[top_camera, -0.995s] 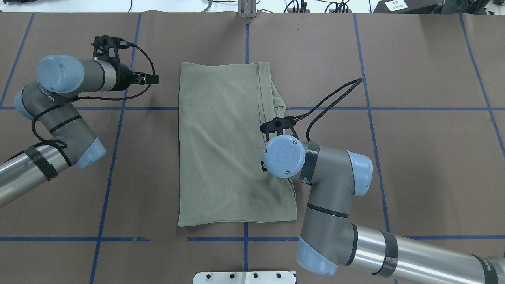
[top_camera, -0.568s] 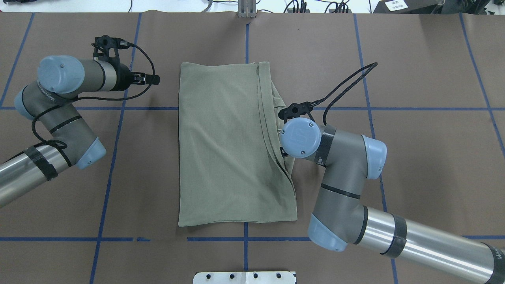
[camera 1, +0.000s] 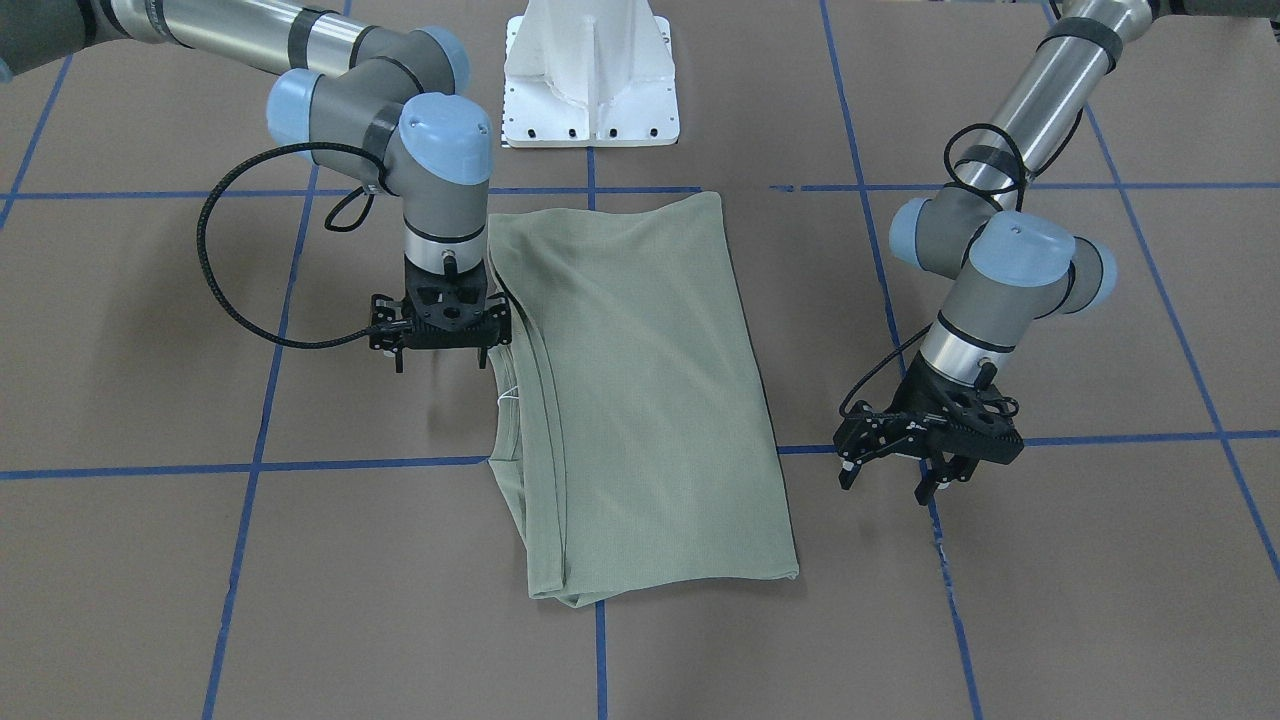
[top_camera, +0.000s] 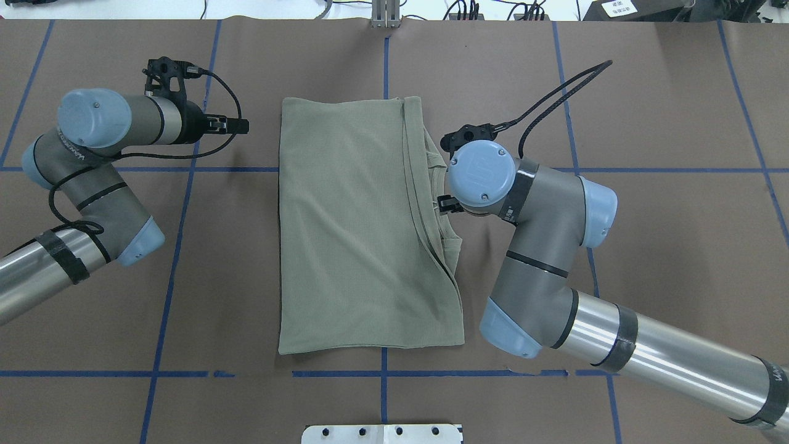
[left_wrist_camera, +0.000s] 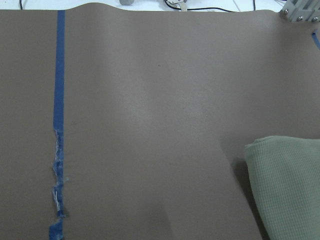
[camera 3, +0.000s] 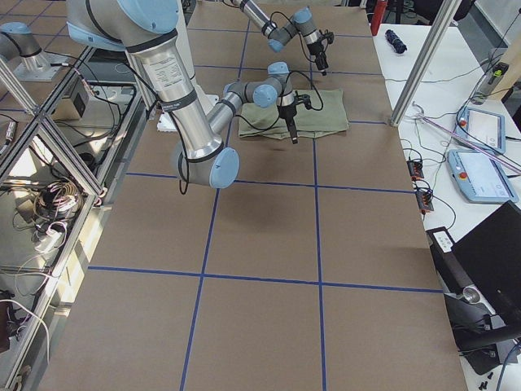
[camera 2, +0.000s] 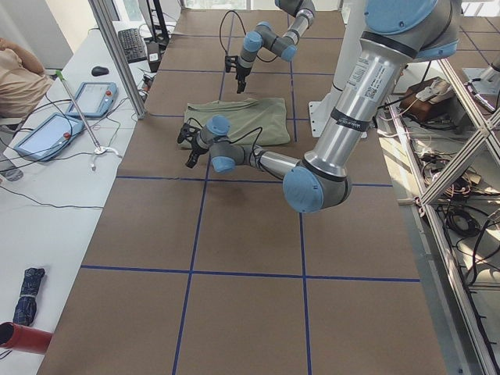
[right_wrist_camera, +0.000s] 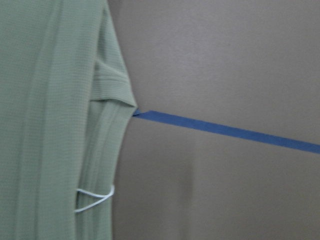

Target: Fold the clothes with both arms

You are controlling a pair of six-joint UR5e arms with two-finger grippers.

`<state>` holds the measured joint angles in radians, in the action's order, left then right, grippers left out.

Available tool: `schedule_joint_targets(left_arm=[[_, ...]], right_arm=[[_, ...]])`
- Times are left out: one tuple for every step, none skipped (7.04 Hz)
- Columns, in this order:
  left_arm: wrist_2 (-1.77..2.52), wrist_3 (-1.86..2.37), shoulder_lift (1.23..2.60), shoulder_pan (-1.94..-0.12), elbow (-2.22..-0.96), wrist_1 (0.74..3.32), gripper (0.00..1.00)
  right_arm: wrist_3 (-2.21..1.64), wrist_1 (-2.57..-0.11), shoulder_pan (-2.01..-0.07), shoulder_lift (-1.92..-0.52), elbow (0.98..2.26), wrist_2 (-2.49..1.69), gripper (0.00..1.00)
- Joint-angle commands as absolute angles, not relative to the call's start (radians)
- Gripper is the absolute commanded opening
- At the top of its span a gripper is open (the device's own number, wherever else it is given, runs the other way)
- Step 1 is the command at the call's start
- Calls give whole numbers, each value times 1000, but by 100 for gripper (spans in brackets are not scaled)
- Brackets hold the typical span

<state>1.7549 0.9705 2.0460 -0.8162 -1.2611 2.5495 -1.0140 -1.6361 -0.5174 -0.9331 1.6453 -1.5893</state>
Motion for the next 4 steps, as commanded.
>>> schedule_joint_targets(left_arm=[[1755,971,2046,-815,-1261,2549,100],[1755,969,2045,-813,-1261,2549,100],[1755,969,2045,-813,-1259,2549,100],[1755,969,2045,-813,-1259,2549,100]], right_arm=[[-1122,-1577,-407,-899,1631,-1592,100],[-1123,-1580,-384,-899,1625,-1588,86],[-1105,-1580,-380,-900,1608,-1589,66],[-1070,-1582,-380,-900,1603,-1588,47]])
